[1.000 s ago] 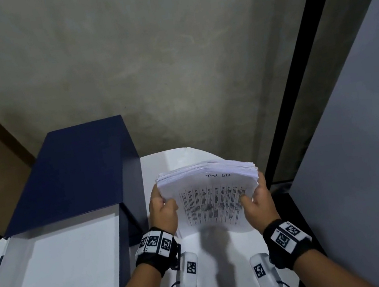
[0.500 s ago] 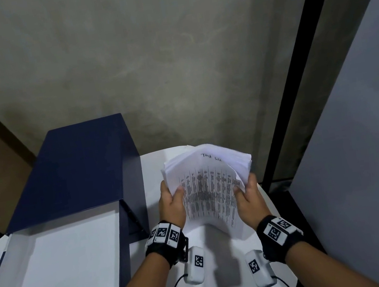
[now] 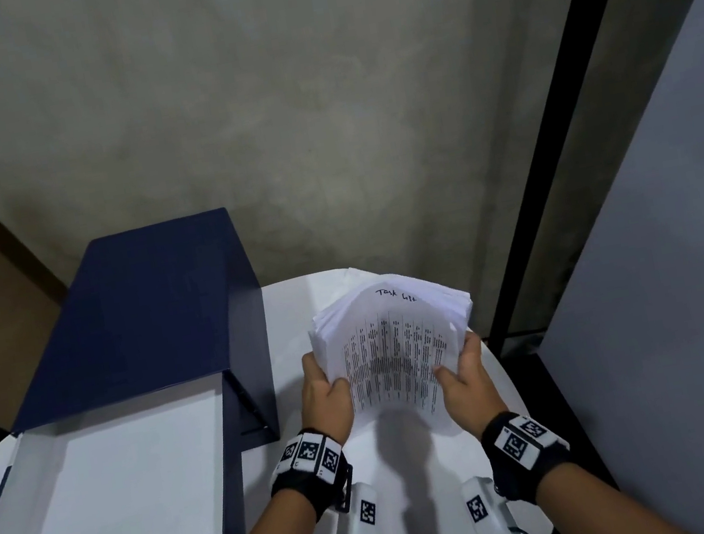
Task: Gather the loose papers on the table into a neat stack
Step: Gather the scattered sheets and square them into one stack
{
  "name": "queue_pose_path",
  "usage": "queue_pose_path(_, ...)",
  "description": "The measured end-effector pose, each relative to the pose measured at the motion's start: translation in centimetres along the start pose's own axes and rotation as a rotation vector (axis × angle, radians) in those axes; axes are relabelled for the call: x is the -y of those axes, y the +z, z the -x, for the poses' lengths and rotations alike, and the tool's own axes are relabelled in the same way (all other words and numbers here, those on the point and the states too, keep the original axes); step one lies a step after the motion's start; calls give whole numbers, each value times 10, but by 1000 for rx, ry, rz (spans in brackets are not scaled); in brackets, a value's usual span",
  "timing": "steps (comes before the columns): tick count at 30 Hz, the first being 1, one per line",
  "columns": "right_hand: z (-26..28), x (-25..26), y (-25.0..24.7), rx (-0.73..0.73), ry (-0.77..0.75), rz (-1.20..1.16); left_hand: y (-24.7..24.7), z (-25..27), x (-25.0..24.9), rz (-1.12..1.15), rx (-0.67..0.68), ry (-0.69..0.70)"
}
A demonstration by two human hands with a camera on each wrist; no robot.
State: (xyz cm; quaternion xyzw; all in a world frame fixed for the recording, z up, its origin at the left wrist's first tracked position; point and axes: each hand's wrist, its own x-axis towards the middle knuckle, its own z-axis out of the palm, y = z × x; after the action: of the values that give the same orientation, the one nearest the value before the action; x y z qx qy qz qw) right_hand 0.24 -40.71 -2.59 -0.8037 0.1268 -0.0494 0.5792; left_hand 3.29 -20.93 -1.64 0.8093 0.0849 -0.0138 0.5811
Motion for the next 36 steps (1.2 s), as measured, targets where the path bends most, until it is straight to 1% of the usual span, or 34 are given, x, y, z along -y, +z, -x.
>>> queue_pose_path(2, 2, 2, 0, 1, -1, -32, 0, 3, 0, 9, 0, 12)
queue_pose_path(4, 2, 10, -4, -45, -35, -118, -4, 7, -7, 52, -42, 64)
queue_pose_path(7, -2, 31, -15, -139, -194, -239, -17, 10, -31, 277, -83, 258)
queue_pose_path(9, -5, 49, -20, -179, -293, -299, -23, 8, -48, 332, -133, 369)
queue_pose_path(10, -7, 58, -21, -199, -324, -321, -24, 5, -55, 343, -163, 390)
queue_pose_path(14, -17, 77, -16, -304, -331, -326, -22, -2, -74, 360, -260, 293)
queue_pose_path(18, -23, 71, -13, -317, -303, -263, -21, -6, -71, 329, -252, 255)
queue_pose_path(20, -20, 68, -15, -267, -314, -325, -24, -5, -71, 339, -227, 267)
queue_pose_path(22, -15, 61, -21, -184, -378, -360, -28, -2, -67, 331, -181, 347)
queue_pose_path(24, -9, 46, -25, -97, -374, -350, -31, 3, -62, 266, -112, 453)
queue_pose_path(26, -4, 30, -24, -53, -315, -275, -32, 5, -59, 200, -83, 469)
queue_pose_path(28, -4, 23, -21, -90, -269, -153, -32, 5, -61, 154, -125, 439)
queue_pose_path(30, -7, 26, -19, -137, -282, -73, -31, 5, -67, 55, -192, 417)
queue_pose_path(31, -9, 32, -19, -146, -294, -60, -32, 6, -70, -79, -234, 425)
queue_pose_path(32, -10, 39, -20, -145, -319, -35, -31, 7, -75, -290, -281, 452)
queue_pose_path(33, -11, 48, -21, -153, -370, 13, -31, 10, -80, -524, -319, 502)
queue_pose_path(34, -12, 58, -23, -164, -452, 79, -31, 12, -87, -699, -319, 569)
queue_pose_path(35, -12, 68, -25, -167, -547, 156, -30, 15, -95, -796, -272, 635)
queue_pose_path(36, -13, 79, -27, -159, -643, 231, -29, 16, -102, -823, -187, 681)
